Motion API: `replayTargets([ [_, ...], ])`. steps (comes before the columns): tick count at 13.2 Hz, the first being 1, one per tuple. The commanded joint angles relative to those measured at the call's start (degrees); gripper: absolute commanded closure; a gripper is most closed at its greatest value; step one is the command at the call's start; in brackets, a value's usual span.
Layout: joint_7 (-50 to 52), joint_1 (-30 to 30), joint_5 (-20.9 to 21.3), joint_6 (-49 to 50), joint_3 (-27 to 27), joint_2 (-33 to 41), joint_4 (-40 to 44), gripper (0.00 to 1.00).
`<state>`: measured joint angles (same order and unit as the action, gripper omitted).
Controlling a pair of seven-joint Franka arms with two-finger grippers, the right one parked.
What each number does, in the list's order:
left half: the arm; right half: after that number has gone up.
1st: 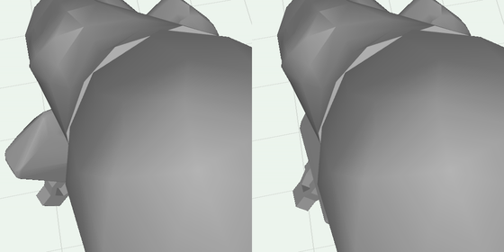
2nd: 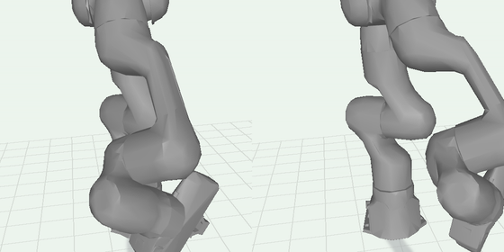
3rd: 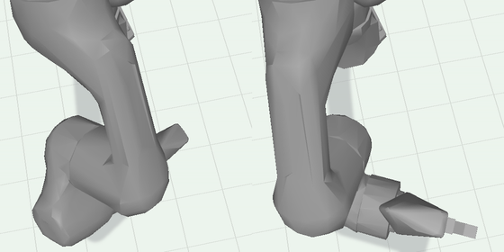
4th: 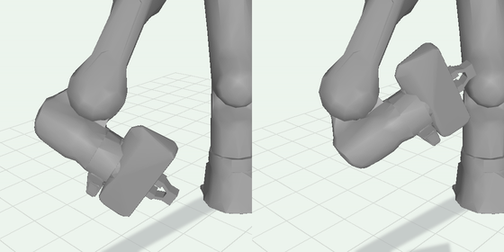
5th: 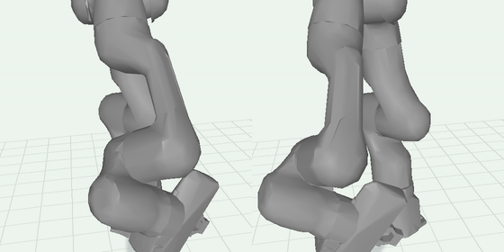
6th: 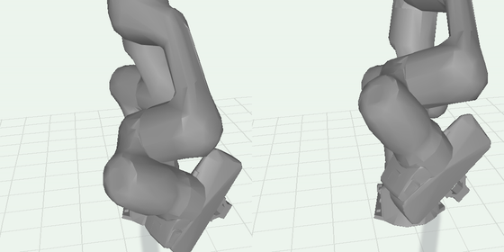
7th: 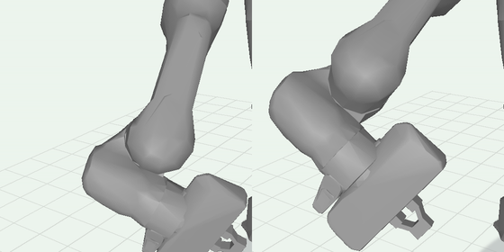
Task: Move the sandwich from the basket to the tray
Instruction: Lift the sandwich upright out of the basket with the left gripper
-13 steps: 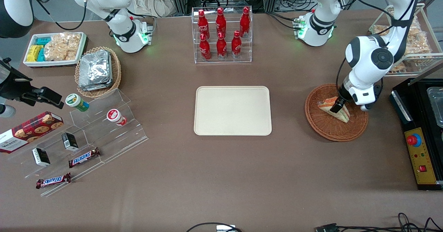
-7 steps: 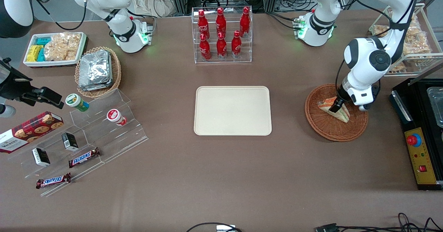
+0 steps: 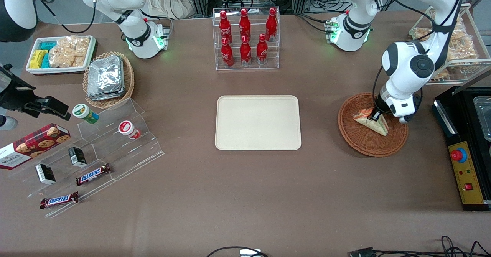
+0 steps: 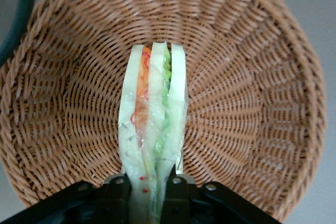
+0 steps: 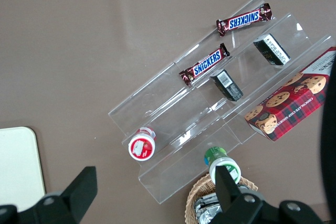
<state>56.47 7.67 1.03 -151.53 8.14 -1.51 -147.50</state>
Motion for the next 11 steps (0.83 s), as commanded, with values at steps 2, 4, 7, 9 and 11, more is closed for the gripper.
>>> replayTargets([
  [2,-8.1,0.0,0.7,11.5,0.0,8.0,3.0,0.81],
  [4,-13.8,0.0,0.7,16.2,0.0,9.7,5.5,0.81],
  [7,-27.3,0.0,0.6,20.9,-0.1,11.8,8.1,0.81],
  [9,-37.0,-0.1,0.6,24.6,0.0,11.8,10.6,0.81],
  [11,-47.6,-0.1,0.3,28.1,0.0,11.6,13.0,0.8],
])
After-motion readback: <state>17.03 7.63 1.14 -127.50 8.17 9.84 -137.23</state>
